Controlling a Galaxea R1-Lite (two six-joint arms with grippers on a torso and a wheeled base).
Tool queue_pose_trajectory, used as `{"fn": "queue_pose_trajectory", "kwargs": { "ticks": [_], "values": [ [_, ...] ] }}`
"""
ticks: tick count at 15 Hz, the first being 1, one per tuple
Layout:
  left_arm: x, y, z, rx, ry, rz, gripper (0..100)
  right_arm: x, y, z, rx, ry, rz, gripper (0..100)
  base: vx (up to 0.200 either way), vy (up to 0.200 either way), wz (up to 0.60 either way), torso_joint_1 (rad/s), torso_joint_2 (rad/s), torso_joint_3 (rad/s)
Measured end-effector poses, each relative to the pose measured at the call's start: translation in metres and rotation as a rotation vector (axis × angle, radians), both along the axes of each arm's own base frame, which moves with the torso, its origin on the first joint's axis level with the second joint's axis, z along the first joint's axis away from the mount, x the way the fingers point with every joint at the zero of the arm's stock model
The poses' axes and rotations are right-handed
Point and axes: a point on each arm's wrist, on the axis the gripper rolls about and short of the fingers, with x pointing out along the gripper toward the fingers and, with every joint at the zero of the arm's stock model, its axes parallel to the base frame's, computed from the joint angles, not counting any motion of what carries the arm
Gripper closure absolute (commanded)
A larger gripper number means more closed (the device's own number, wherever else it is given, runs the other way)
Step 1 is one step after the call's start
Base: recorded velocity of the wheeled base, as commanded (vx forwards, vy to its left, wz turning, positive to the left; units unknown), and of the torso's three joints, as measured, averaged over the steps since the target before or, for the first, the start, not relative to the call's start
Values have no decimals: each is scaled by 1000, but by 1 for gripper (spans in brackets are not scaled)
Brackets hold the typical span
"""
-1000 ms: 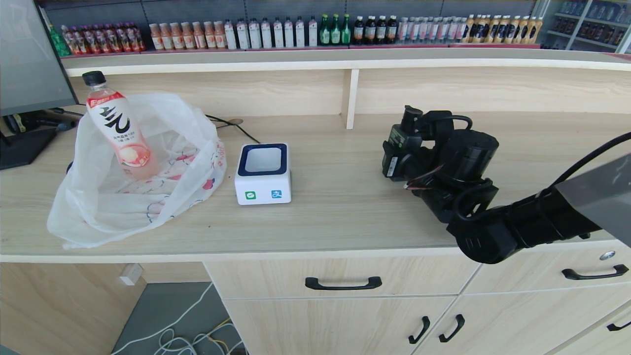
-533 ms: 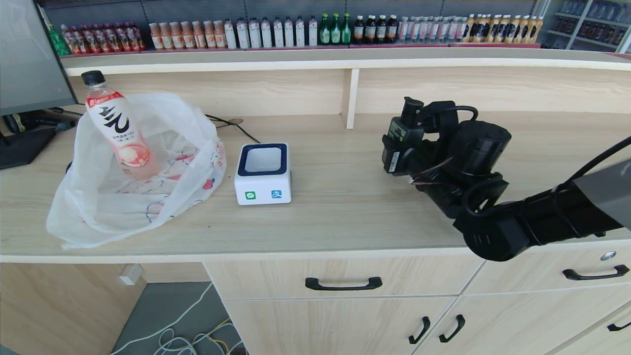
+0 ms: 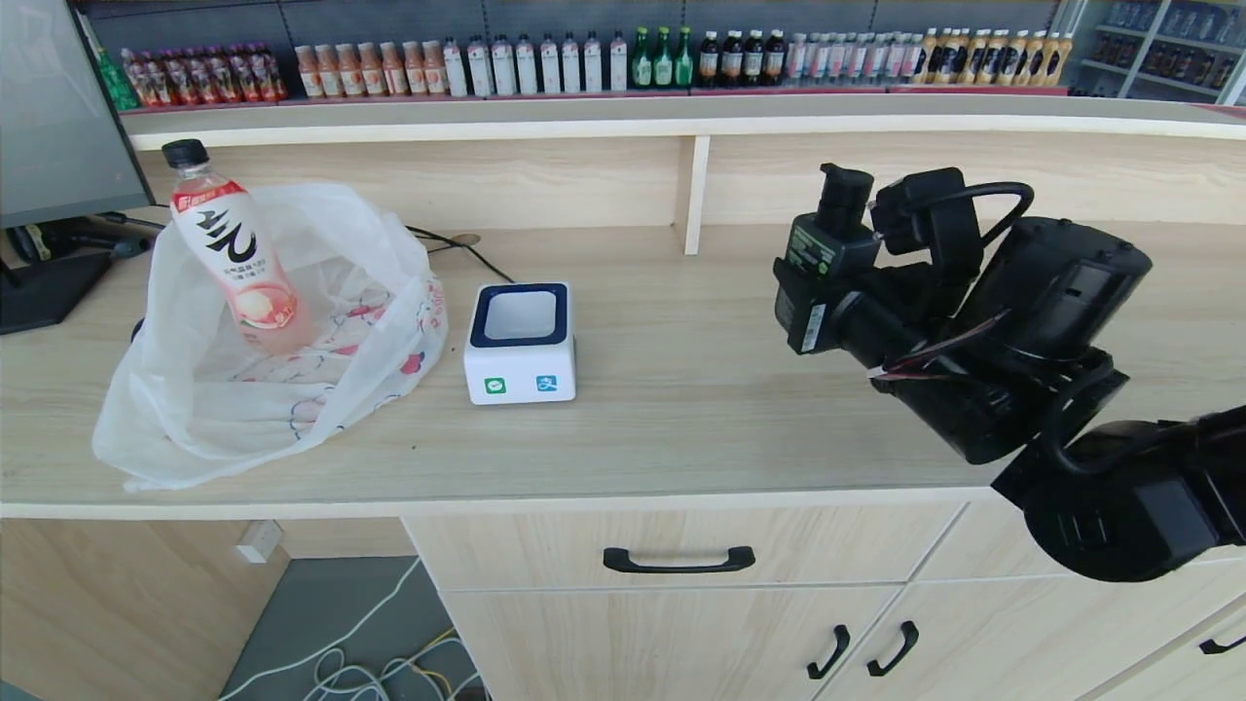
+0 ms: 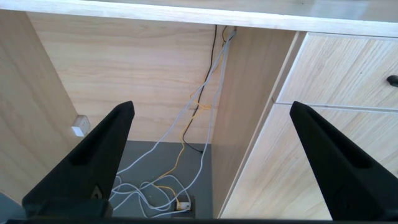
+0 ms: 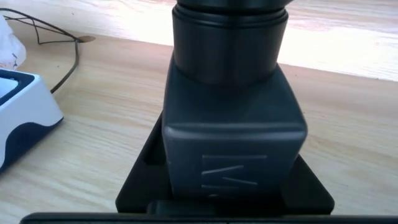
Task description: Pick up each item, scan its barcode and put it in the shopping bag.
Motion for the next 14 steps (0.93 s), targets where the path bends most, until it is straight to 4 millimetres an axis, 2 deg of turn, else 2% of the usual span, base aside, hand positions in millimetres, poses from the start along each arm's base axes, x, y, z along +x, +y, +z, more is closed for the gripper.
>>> {"fn": "queue_pose_trajectory", "kwargs": {
  "ticks": [4, 6, 9, 14],
  "values": [
    [0, 0, 0, 0, 0, 0, 0, -47, -6, -11, -49, 6, 21, 100, 0, 0, 0, 0, 0, 0],
    [0, 0, 0, 0, 0, 0, 0, -62, -10, -15, -39, -13, 34, 100, 0, 0, 0, 0, 0, 0],
    [0, 0, 0, 0, 0, 0, 0, -70, -13, -16, -14, -20, 75, 100, 0, 0, 0, 0, 0, 0],
    [0, 0, 0, 0, 0, 0, 0, -72, -12, -17, 121, 39, 306, 100, 0, 0, 0, 0, 0, 0]
  ]
}}
